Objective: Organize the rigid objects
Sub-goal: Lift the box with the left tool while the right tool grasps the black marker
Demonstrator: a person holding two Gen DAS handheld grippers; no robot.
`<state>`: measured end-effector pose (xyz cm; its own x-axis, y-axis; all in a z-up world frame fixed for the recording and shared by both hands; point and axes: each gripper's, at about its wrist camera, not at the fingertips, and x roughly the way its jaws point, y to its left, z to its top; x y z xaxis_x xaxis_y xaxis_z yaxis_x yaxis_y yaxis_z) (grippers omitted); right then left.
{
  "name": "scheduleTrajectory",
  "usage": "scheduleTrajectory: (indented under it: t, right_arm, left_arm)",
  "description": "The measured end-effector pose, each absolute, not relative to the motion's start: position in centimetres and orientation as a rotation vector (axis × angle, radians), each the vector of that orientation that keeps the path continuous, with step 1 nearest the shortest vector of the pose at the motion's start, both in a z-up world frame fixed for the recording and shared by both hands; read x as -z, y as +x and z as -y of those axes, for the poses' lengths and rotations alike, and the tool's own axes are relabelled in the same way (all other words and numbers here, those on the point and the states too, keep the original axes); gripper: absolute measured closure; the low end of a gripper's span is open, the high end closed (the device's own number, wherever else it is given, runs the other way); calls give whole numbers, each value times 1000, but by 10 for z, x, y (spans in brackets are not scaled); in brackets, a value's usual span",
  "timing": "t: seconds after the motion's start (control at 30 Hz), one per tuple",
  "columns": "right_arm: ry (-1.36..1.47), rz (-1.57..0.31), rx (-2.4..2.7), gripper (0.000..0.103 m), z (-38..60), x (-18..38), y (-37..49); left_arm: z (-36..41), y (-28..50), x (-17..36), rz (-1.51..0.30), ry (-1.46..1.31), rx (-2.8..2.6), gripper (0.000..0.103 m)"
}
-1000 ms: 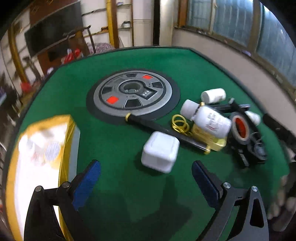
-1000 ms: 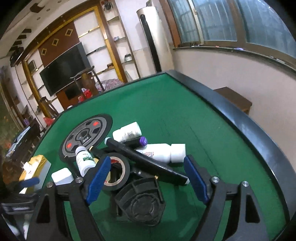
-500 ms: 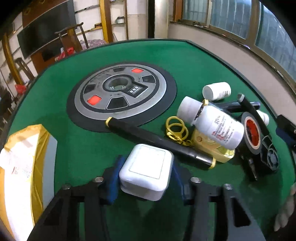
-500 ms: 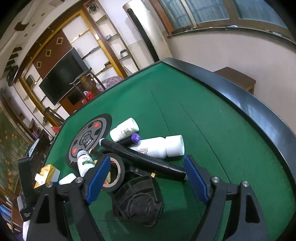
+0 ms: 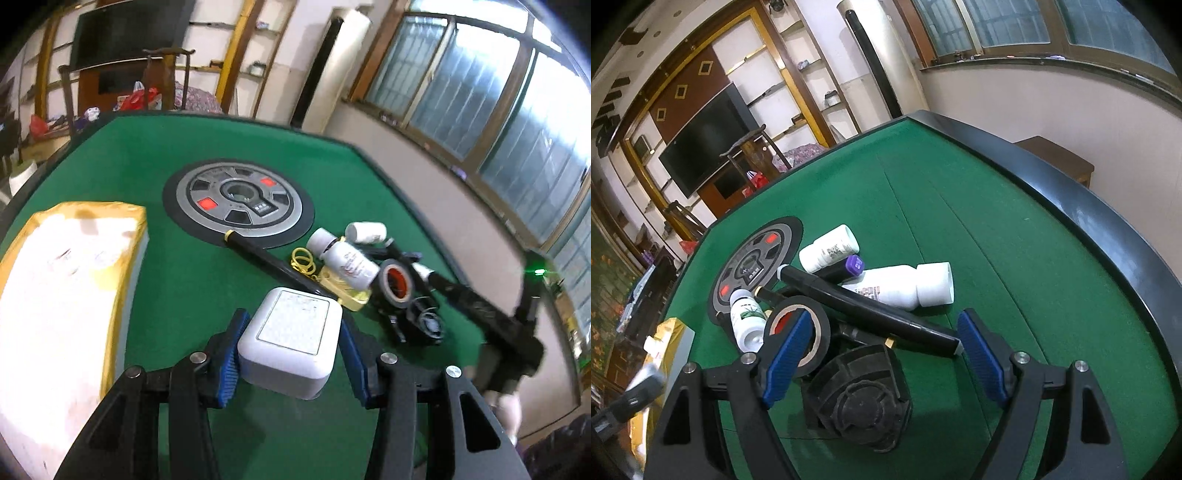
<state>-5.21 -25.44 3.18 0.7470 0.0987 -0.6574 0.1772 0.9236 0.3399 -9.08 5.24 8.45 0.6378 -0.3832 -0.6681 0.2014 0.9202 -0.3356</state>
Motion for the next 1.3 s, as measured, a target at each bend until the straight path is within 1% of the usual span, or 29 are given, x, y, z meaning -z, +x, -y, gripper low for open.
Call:
scheduleTrajectory:
  t: [0.23,0.37,0.43,0.53,0.63,0.83,0.9,0.93,0.97,1.0,1.07,1.13,1.23,1.3]
  right_arm:
    - [313,-718,70,22,241,-41,-56]
    - [223,-674,-80,22,198,-85,-68]
    - [137,-706,-182,16,165,-96,-60]
    - [28,-825,-328,15,110,-86,-30]
    - [-72,-894,-352,15,64,-65,2]
    - [-238,-940,-343,17,5,-44,38]
    - [-265,-978,-331,31,-2,-33,52]
    - [-271,-1004,-327,35,-2,-27,58]
    - [-274,-1027,-319,42,-1,-20,61]
    - [-275,-1046,-311,45,1,-15,65]
    - [-287,-1054,-297,47,3,-6,70]
    - [-236,-1066,-326,56,7,-6,72]
    - [-221,-1057,-341,67,7,-6,69]
    - [-203,-1059,-348,82,11,-8,65]
  left_arm:
    - [-73,-114,-93,-745,-220,322,52]
    - [-85,-120,-92,-744,-226,322,52]
    - [-90,-121,-88,-753,-249,328,52]
    - [-101,-122,-82,-772,-273,320,52]
    - [-119,-129,-82,-770,-292,305,52]
    - [-159,-138,-86,-731,-322,257,52]
    - [-172,-138,-85,-723,-343,248,52]
    - [-177,-138,-84,-721,-351,244,52]
    - [-184,-137,-82,-721,-364,237,52]
    - [-188,-136,-81,-720,-371,233,52]
    - [-197,-133,-77,-723,-385,221,52]
    - [-204,-130,-74,-730,-400,210,52]
    - [-209,-130,-71,-736,-413,197,52]
    - [-212,-130,-72,-733,-406,181,52]
